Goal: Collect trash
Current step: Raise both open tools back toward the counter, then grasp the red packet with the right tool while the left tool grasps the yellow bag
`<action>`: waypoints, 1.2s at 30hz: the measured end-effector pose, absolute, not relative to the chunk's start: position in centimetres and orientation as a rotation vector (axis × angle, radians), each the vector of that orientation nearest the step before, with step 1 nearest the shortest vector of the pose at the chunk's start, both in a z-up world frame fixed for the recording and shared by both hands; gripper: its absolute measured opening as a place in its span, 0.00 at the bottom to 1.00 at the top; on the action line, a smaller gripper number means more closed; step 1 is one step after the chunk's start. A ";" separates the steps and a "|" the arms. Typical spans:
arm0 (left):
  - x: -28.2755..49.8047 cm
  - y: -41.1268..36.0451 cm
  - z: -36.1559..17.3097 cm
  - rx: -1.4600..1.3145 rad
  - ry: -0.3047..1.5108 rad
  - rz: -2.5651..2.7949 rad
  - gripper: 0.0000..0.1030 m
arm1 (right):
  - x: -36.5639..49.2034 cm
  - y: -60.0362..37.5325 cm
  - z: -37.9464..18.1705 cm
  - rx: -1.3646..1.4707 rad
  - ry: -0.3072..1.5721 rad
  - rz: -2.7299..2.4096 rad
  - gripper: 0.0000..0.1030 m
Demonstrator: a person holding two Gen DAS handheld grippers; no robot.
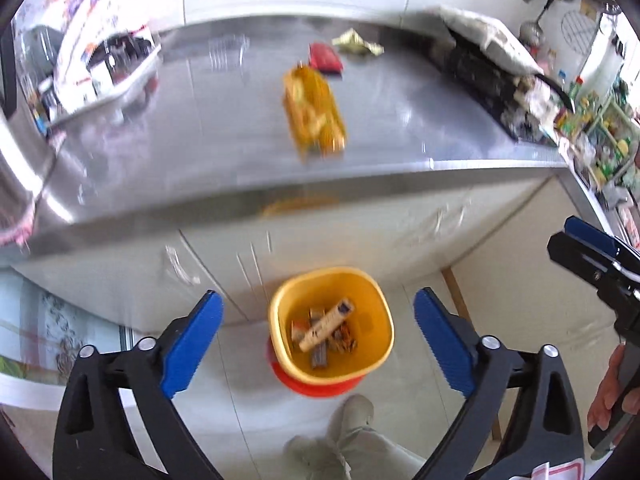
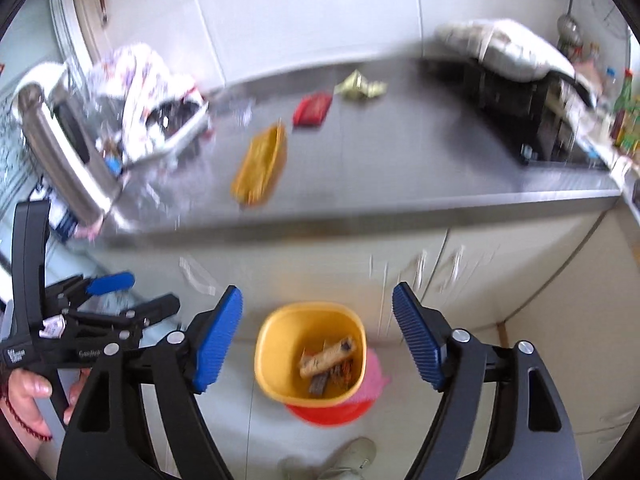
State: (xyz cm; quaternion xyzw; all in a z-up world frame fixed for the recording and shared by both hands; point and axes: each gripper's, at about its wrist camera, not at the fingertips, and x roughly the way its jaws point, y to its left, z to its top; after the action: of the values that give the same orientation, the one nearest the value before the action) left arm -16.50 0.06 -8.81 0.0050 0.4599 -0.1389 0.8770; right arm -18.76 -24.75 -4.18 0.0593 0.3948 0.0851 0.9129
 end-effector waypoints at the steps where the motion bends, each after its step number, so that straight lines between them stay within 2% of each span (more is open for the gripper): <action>1: -16.0 0.2 -8.2 0.008 0.951 -0.287 0.95 | -18.0 -25.0 -3.4 0.123 0.792 0.158 0.80; 3: -14.6 -0.3 -7.8 0.001 0.939 -0.278 0.95 | -16.6 -25.4 -2.4 0.139 0.763 0.132 0.86; 6: -12.0 -1.1 -7.5 0.003 0.928 -0.256 0.95 | -14.0 -26.0 -1.2 0.156 0.722 0.112 0.87; 18: -0.4 -4.6 -8.9 -0.079 0.976 -0.164 0.95 | 0.5 -27.8 -1.1 0.115 0.745 0.198 0.87; 25: 2.5 -5.8 -10.3 -0.088 0.992 -0.124 0.89 | 8.0 -27.6 -2.0 0.089 0.761 0.247 0.87; 32: 3.5 -6.8 -11.3 -0.023 0.976 -0.100 0.68 | 13.4 -24.9 -3.7 0.079 0.804 0.290 0.87; 34: 3.7 -6.6 -11.3 -0.003 0.965 -0.096 0.60 | 14.5 -23.5 -4.4 0.070 0.819 0.309 0.87; 36: 4.1 -6.1 -11.1 0.002 0.957 -0.094 0.48 | 15.5 -22.2 -5.1 0.061 0.839 0.317 0.87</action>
State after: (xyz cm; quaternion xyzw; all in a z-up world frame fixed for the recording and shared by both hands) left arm 4.13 -6.10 -11.14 0.0010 0.4604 -0.0450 0.8866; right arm 15.53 -22.18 -5.07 0.0295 0.4056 0.1532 0.9006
